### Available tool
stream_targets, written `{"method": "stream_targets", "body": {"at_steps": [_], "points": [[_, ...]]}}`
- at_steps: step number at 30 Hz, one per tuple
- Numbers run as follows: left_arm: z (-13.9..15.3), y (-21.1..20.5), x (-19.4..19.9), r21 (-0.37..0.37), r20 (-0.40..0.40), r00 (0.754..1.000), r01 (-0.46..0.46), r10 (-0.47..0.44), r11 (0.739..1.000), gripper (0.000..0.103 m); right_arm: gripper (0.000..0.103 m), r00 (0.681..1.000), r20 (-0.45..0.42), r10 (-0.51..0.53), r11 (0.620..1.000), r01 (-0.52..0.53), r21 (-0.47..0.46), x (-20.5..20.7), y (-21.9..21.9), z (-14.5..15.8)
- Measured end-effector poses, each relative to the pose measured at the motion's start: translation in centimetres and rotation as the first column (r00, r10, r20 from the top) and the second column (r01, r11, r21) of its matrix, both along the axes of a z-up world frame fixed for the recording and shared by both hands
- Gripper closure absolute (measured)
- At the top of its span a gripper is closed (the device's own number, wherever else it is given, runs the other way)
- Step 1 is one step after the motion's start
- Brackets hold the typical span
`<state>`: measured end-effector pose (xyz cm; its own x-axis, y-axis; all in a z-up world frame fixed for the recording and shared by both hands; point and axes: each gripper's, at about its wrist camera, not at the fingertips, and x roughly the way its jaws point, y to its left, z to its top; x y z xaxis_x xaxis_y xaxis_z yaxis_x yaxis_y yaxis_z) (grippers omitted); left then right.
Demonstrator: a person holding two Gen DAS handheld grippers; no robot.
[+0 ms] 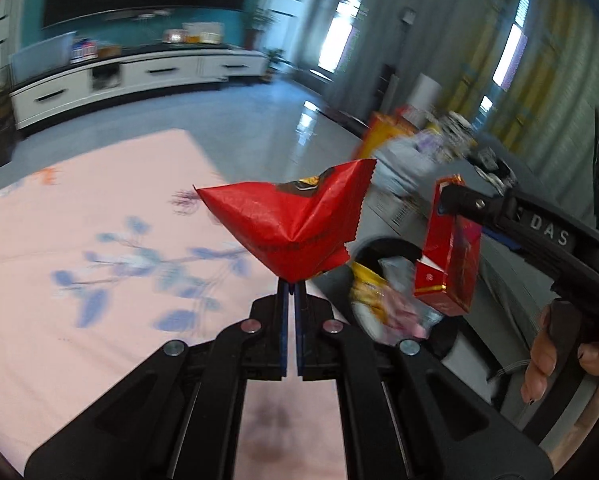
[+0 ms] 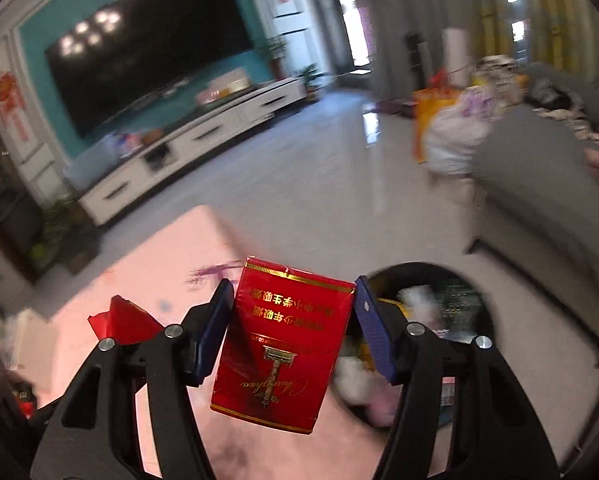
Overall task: Collect trash
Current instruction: 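Carry the red wrapper and red box with both tools over the bin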
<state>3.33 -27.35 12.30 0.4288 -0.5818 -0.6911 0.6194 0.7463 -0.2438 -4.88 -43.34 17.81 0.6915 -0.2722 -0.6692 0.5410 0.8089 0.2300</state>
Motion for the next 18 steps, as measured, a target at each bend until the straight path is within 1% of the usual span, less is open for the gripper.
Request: {"method": "stream_targets", "body": {"at_steps": [2, 3, 5, 8, 9, 12, 16, 18], "points": [[-0.9, -3.1, -1.7, 0.014, -0.006, 0.999, 0.053, -0.053, 0.998, 0.099, 0.042, 0.999, -0.003, -0.041, 0.999, 0.041, 0.013, -1.5, -2.0, -0.6], [-1.4, -4.9, -2.4, 0.020, -0.012, 0.997, 0.077, -0.077, 0.997, 0.099, 0.042, 0.998, -0.008, -0.064, 0.997, 0.064, 0.037, -2.3, -3.6, -1.1], [-2.3, -7.0, -3.3, 0.023, -0.026, 0.994, 0.107, -0.106, 0.994, 0.099, 0.042, 0.995, -0.011, -0.094, 0.994, 0.095, 0.060, -3.1, -5.2, -1.8], [-3.6, -10.3, -4.5, 0.030, -0.043, 0.989, 0.146, -0.145, 0.989, 0.099, 0.042, 0.986, -0.048, -0.161, 0.984, 0.164, 0.076, -4.6, -8.0, -3.0], [-3.9, -10.8, -4.7, 0.032, -0.047, 0.987, 0.153, -0.151, 0.988, 0.099, 0.042, 0.981, -0.063, -0.185, 0.979, 0.189, 0.076, -5.2, -8.9, -3.5], [-5.1, -13.3, -5.8, 0.047, -0.063, 0.982, 0.184, -0.180, 0.982, 0.099, 0.042, 0.975, -0.091, -0.203, 0.972, 0.212, 0.097, -6.1, -10.4, -4.7], [-6.2, -15.5, -6.5, 0.076, -0.068, 0.976, 0.210, -0.205, 0.975, 0.099, 0.042, 0.972, -0.128, -0.195, 0.971, 0.209, 0.113, -6.2, -11.3, -5.9], [-7.0, -16.3, -6.8, 0.088, -0.083, 0.973, 0.221, -0.214, 0.971, 0.099, 0.042, 0.971, -0.148, -0.188, 0.972, 0.205, 0.111, -6.1, -11.8, -6.4]]}}
